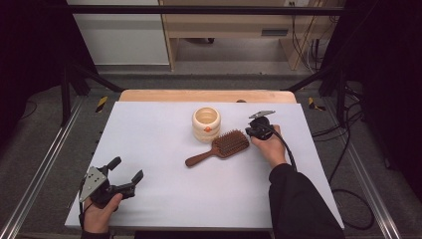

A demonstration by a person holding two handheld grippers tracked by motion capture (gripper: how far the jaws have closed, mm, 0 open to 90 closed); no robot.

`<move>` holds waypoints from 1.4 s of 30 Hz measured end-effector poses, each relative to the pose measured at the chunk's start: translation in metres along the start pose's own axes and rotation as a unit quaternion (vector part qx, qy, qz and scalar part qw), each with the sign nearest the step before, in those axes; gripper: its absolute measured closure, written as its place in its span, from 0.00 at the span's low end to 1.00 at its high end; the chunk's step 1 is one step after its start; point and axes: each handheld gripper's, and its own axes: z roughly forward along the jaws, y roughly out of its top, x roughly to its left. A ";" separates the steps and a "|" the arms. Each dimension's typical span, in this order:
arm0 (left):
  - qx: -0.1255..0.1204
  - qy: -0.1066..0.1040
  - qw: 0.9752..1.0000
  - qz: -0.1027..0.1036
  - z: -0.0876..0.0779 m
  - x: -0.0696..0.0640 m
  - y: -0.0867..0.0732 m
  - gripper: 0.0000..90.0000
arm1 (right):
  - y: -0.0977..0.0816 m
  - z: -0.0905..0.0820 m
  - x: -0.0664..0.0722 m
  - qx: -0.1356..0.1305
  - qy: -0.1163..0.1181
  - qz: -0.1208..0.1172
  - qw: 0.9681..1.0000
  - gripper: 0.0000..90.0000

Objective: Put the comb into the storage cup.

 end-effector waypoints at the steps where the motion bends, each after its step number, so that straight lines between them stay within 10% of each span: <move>1: 0.000 0.000 1.000 0.000 0.000 0.000 0.000 0.06 | 0.002 0.002 0.002 0.000 -0.001 -0.005 1.000 1.00; 25: 0.000 -0.001 1.000 0.001 0.000 0.000 0.000 0.06 | -0.003 0.009 0.007 0.012 0.007 -0.020 1.000 1.00; 42: 0.000 0.000 1.000 0.002 0.000 -0.001 0.000 0.06 | -0.005 0.006 0.052 -0.003 0.058 -0.049 0.997 1.00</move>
